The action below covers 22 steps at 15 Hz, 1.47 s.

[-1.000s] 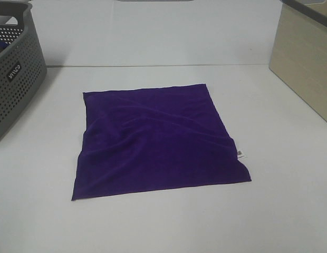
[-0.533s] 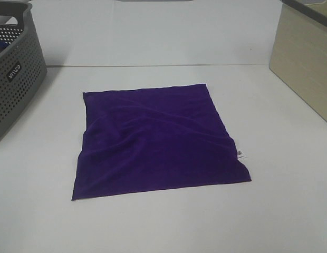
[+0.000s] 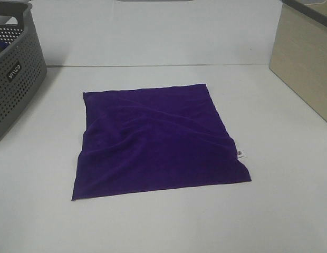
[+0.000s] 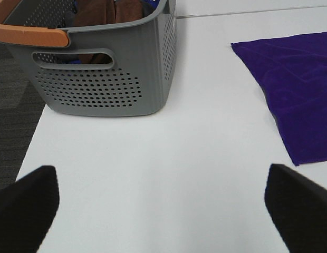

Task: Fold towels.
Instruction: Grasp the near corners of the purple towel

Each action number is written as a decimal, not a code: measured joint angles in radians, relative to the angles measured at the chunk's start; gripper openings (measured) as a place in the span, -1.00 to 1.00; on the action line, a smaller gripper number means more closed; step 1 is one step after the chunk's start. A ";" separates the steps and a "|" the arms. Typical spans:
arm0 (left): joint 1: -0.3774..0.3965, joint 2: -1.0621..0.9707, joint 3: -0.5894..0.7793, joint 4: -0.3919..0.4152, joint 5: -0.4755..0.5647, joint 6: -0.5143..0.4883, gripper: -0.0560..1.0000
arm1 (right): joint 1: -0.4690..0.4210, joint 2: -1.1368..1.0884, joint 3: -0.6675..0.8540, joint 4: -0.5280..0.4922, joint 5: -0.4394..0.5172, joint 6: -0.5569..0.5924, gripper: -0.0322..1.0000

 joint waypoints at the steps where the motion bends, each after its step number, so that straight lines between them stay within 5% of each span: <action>1: 0.000 0.000 0.000 0.000 0.000 0.000 0.98 | 0.000 0.000 0.000 0.000 0.000 0.000 0.97; 22: 0.000 0.000 0.000 0.000 0.000 0.000 0.98 | 0.000 0.006 -0.003 0.006 0.001 0.000 0.97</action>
